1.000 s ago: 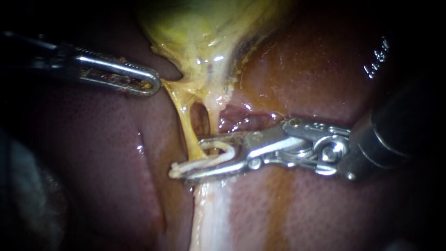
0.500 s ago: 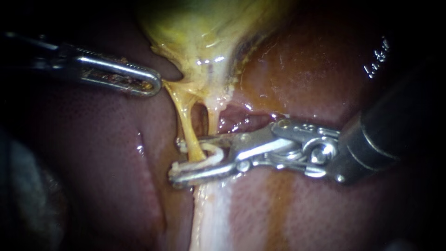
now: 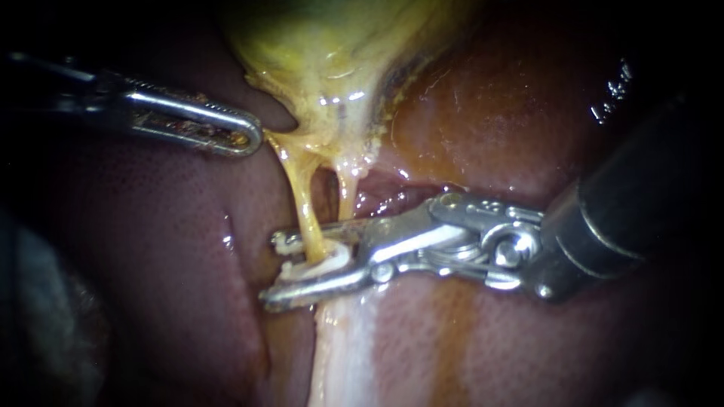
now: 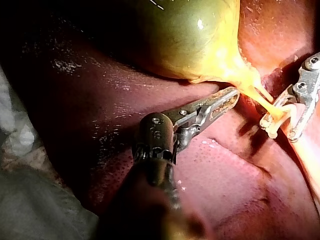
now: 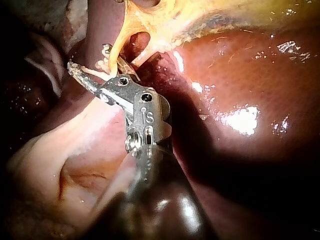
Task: Clipping second clip left tube
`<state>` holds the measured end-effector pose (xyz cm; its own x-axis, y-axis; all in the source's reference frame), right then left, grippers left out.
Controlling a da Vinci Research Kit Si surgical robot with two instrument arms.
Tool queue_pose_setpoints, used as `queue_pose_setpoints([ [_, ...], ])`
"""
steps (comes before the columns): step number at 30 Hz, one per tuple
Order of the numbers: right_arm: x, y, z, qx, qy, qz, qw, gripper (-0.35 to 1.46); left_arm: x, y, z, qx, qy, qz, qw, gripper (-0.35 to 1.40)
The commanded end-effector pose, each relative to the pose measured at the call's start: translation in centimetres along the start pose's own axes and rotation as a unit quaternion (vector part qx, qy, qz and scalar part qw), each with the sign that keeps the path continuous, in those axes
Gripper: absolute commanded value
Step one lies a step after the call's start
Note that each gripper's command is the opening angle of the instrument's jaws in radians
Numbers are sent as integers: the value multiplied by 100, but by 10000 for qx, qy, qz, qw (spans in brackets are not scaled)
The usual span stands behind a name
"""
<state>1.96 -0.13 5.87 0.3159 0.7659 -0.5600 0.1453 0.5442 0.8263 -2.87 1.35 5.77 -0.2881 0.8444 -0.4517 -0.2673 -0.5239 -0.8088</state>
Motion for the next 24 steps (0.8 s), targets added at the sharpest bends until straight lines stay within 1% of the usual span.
queue_pose_setpoints([
  [1,2,-6,1,71,-8,-12,10000,45,0,0,0,-2,-1,1,10000,-35],
  [4,5,-19,4,253,-9,-34,9997,44,0,0,0,-2,-1,1,10000,-35],
  [7,9,-29,7,400,-24,-18,9992,43,0,0,0,-3,-1,1,10000,-35],
  [9,11,-32,8,424,-18,7,9991,43,0,0,-1,-3,-1,1,10000,-35],
  [12,13,-33,8,444,-14,68,9990,41,0,0,-1,-3,-1,1,10000,-35],
  [16,13,-30,6,442,-16,130,9989,36,0,0,-1,-3,-1,1,10000,-35],
  [19,15,-29,5,431,-9,226,9988,28,0,0,-1,-3,-1,1,10000,-35],
  [24,20,-30,1,412,9,331,9986,8,0,0,0,-3,-1,1,10000,-35],
])
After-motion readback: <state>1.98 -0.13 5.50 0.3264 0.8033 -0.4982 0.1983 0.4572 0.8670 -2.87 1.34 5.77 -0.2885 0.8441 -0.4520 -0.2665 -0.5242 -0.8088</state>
